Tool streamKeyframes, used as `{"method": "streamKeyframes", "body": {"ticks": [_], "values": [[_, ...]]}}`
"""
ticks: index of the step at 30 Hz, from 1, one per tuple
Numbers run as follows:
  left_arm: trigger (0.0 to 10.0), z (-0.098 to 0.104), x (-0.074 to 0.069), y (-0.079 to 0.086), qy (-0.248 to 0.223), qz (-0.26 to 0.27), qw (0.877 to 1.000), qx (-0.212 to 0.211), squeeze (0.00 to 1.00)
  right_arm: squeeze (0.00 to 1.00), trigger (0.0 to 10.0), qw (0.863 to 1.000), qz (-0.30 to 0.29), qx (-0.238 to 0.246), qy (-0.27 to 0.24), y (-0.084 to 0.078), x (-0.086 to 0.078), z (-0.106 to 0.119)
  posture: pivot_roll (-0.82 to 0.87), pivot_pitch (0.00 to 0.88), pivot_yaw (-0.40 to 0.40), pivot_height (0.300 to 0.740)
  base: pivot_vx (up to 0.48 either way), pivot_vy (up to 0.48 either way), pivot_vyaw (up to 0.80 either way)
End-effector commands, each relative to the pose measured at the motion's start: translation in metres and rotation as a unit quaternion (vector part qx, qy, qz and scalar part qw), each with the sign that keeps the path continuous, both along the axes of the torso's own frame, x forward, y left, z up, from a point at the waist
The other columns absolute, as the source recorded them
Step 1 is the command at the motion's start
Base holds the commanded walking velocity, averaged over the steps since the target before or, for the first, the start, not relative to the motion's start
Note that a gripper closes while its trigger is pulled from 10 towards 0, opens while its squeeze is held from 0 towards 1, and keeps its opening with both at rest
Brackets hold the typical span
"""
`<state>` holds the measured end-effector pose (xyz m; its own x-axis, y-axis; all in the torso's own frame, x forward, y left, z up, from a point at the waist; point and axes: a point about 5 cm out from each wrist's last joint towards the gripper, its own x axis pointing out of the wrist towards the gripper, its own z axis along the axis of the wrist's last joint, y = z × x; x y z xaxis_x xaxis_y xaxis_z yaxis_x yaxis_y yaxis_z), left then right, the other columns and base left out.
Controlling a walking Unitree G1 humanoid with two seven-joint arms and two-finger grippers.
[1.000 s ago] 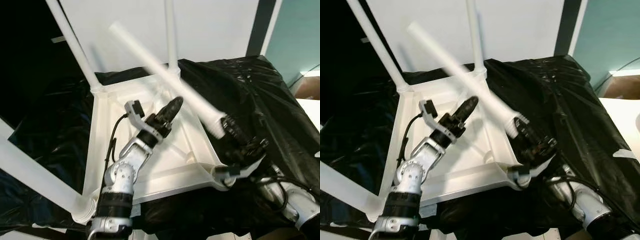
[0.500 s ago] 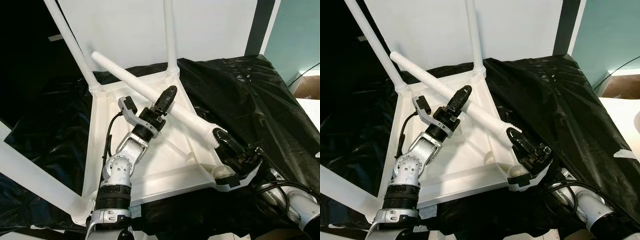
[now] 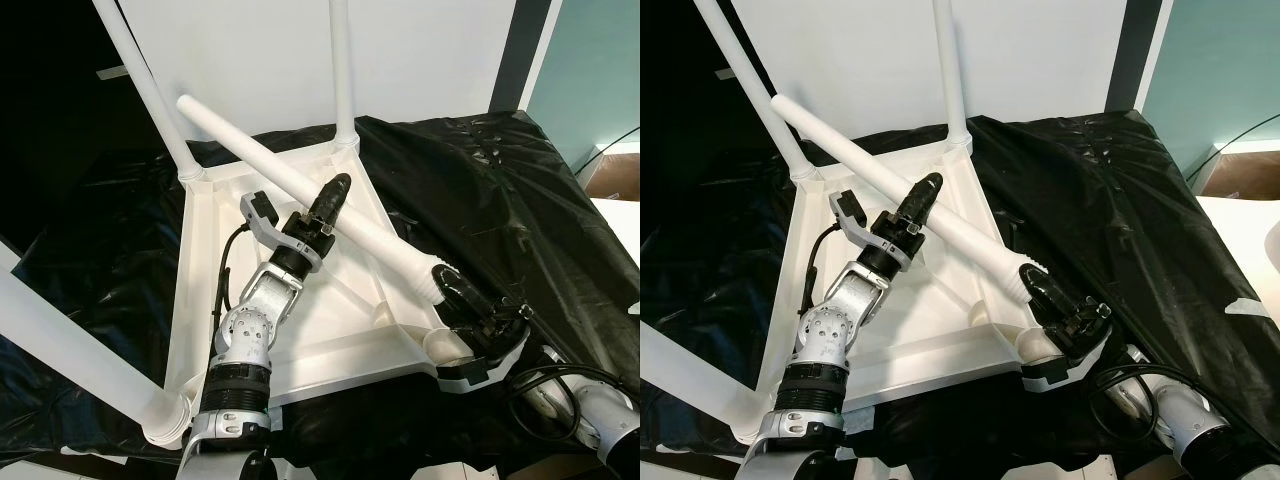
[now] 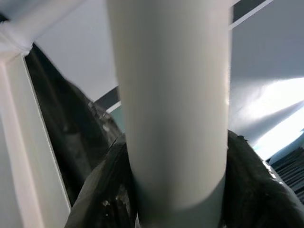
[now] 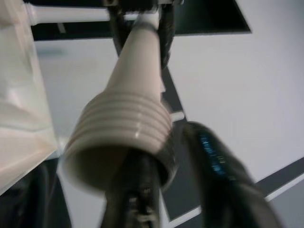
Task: Building children table
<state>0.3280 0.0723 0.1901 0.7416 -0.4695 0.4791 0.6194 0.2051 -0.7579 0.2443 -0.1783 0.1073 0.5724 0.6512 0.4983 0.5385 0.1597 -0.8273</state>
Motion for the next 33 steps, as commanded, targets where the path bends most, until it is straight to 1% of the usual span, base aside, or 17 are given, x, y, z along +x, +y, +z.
{"method": "streamKeyframes", "body": {"ticks": [1, 7, 8, 9, 13, 14, 15, 17, 18, 19, 20, 21, 22, 23, 26, 27, 33], "values": [[0.0, 0.014, 0.0, 0.008, -0.049, 0.011, 0.998, -0.032, 0.0, 1.0, 10.0, 0.998, -0.019, 0.011, 0.058, -0.004, -0.006, -0.018, -0.1, 0.0, 0.113, 0.74, 0.0, 0.0, 0.0], [0.0, 0.017, 0.001, 0.009, -0.057, 0.02, 0.998, -0.035, 0.0, 1.0, 10.0, 0.988, -0.025, 0.076, 0.132, -0.005, -0.009, -0.026, -0.1, 0.0, 0.115, 0.74, 0.0, 0.0, 0.0], [0.0, 0.017, 0.0, 0.009, -0.067, 0.022, 0.997, -0.022, 0.0, 0.0, 10.0, 0.965, -0.022, 0.113, 0.236, -0.003, -0.013, -0.04, -0.11, 0.0, 0.115, 0.74, 0.0, 0.0, 0.0], [0.0, 0.017, -0.001, 0.007, -0.086, 0.022, 0.996, 0.004, 0.0, 0.0, 10.0, 0.923, -0.024, 0.171, 0.343, -0.001, -0.018, -0.052, -0.11, 0.0, 0.116, 0.74, 0.0, 0.0, 0.0], [0.0, 0.017, -0.001, 0.007, -0.086, 0.022, 0.996, 0.004, 0.0, 0.0, 10.0, 0.923, -0.024, 0.171, 0.343, -0.001, -0.018, -0.052, -0.11, 0.0, 0.116, 0.74, 0.0, 0.0, 0.0], [0.0, 0.016, -0.003, 0.005, -0.105, 0.019, 0.994, 0.032, 0.0, 0.0, 10.0, 0.877, -0.024, 0.232, 0.421, -0.001, -0.024, -0.058, -0.11, 0.0, 0.118, 0.74, 0.0, 0.0, 0.0], [0.0, 0.015, -0.007, 0.0, -0.131, 0.01, 0.988, 0.076, 0.0, 0.24, 10.0, 0.815, -0.025, 0.299, 0.496, -0.007, -0.024, -0.052, -0.13, 0.0, 0.122, 0.74, 0.0, 0.0, 0.0], [0.0, 0.015, -0.007, 0.0, -0.131, 0.01, 0.988, 0.076, 0.0, 0.24, 10.0, 0.815, -0.025, 0.299, 0.496, -0.007, -0.024, -0.052, -0.13, 0.0, 0.122, 0.74, 0.0, 0.0, 0.0], [0.0, 0.015, -0.009, -0.005, -0.155, 0.002, 0.981, 0.113, 0.0, 0.16, 10.0, 0.761, -0.003, 0.338, 0.554, -0.011, -0.026, -0.043, -0.14, 0.0, 0.124, 0.74, 0.0, 0.0, 0.0], [0.0, 0.015, -0.009, -0.005, -0.155, 0.002, 0.981, 0.113, 0.0, 0.16, 10.0, 0.761, -0.003, 0.338, 0.554, -0.011, -0.026, -0.043, -0.14, 0.0, 0.124, 0.74, 0.0, 0.0, 0.0], [0.0, 0.015, -0.011, -0.008, -0.169, -0.004, 0.976, 0.134, 0.0, 0.16, 10.0, 0.727, 0.02, 0.354, 0.588, -0.012, -0.027, -0.035, -0.14, 0.0, 0.124, 0.74, 0.0, 0.0, 0.0], [0.0, 0.015, -0.012, -0.01, -0.176, -0.007, 0.974, 0.145, 0.0, 0.16, 10.0, 0.71, 0.036, 0.358, 0.606, -0.012, -0.028, -0.031, -0.14, 0.0, 0.124, 0.74, 0.0, 0.0, 0.0], [0.0, 0.015, -0.012, -0.01, -0.176, -0.007, 0.974, 0.145, 0.0, 0.16, 10.0, 0.71, 0.036, 0.358, 0.606, -0.012, -0.028, -0.031, -0.14, 0.0, 0.124, 0.74, 0.0, 0.0, 0.0], [0.0, 0.019, -0.012, -0.012, -0.192, -0.005, 0.969, 0.157, 0.0, 0.0, 10.0, 0.7, 0.057, 0.345, 0.623, -0.011, -0.028, -0.022, -0.14, 0.0, 0.124, 0.74, 0.0, 0.0, 0.0], [0.0, 0.023, -0.012, -0.014, -0.206, -0.004, 0.964, 0.167, 0.0, 0.0, 10.0, 0.693, 0.076, 0.337, 0.633, -0.009, -0.027, -0.012, -0.13, 0.0, 0.122, 0.74, 0.0, 0.0, 0.0], [0.0, 0.027, -0.013, -0.017, -0.223, -0.005, 0.959, 0.176, 0.0, 0.0, 10.0, 0.685, 0.115, 0.315, 0.647, -0.007, -0.025, 0.007, -0.13, 0.0, 0.122, 0.74, 0.0, 0.0, 0.0], [0.0, 0.025, -0.015, -0.017, -0.228, -0.007, 0.957, 0.18, 0.0, 0.0, 10.0, 0.68, 0.178, 0.289, 0.65, -0.005, -0.019, 0.048, -0.13, 0.0, 0.125, 0.74, 0.0, 0.0, 0.0]]}}
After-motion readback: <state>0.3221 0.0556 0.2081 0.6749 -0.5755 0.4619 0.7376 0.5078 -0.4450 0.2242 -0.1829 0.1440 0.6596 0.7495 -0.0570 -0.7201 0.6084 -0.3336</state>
